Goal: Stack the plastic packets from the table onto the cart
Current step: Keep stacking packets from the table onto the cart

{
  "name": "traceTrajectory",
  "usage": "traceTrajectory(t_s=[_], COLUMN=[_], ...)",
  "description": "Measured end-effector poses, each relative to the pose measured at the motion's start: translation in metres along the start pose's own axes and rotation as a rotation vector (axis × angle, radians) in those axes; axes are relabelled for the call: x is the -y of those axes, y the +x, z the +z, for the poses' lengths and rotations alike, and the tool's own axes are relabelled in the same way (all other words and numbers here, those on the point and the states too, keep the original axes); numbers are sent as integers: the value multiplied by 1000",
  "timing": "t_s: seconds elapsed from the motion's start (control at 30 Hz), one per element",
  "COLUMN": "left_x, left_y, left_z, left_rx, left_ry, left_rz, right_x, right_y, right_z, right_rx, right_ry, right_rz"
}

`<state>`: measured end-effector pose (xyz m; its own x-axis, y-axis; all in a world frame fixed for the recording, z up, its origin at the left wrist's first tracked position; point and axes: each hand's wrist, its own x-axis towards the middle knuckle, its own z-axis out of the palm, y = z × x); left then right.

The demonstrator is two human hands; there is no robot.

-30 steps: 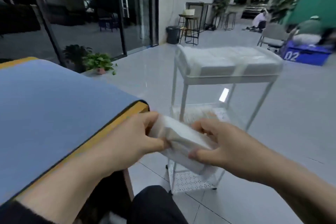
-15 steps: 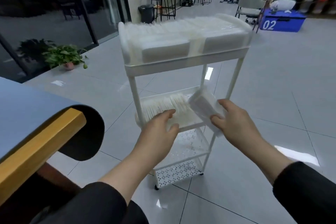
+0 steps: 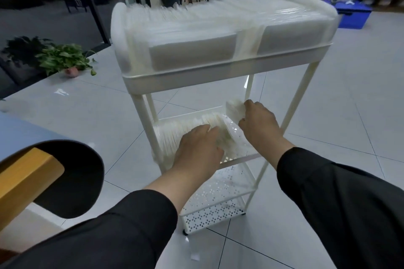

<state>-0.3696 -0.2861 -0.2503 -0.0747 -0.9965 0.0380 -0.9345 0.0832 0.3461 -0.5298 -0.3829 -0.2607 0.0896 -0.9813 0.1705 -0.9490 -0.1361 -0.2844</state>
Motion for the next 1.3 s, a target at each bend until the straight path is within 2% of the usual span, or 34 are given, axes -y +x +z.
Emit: traceTrajectory(t_s=[0.1, 0.17, 0.4, 0.8, 0.97, 1.3], left_x=[6, 8, 8, 9, 12, 11], left_y=[11, 21, 41, 55, 54, 50], left_z=[12, 19, 33, 42, 40, 34], left_rx=[-16, -44, -49, -40, -44, 54], left_ry=[63, 107, 186, 314, 275, 180], left_rz=[39, 54, 77, 118, 94, 100], right_x=[0, -2, -8, -14, -10, -12], right_y=[3, 4, -3, -5, -8, -6], right_z=[12, 18, 22, 25, 20, 15], right_rx=[109, 180, 257, 272, 283, 269], right_ry=[28, 133, 476, 543, 546, 609], right_rz=[31, 79, 201, 149, 108, 145])
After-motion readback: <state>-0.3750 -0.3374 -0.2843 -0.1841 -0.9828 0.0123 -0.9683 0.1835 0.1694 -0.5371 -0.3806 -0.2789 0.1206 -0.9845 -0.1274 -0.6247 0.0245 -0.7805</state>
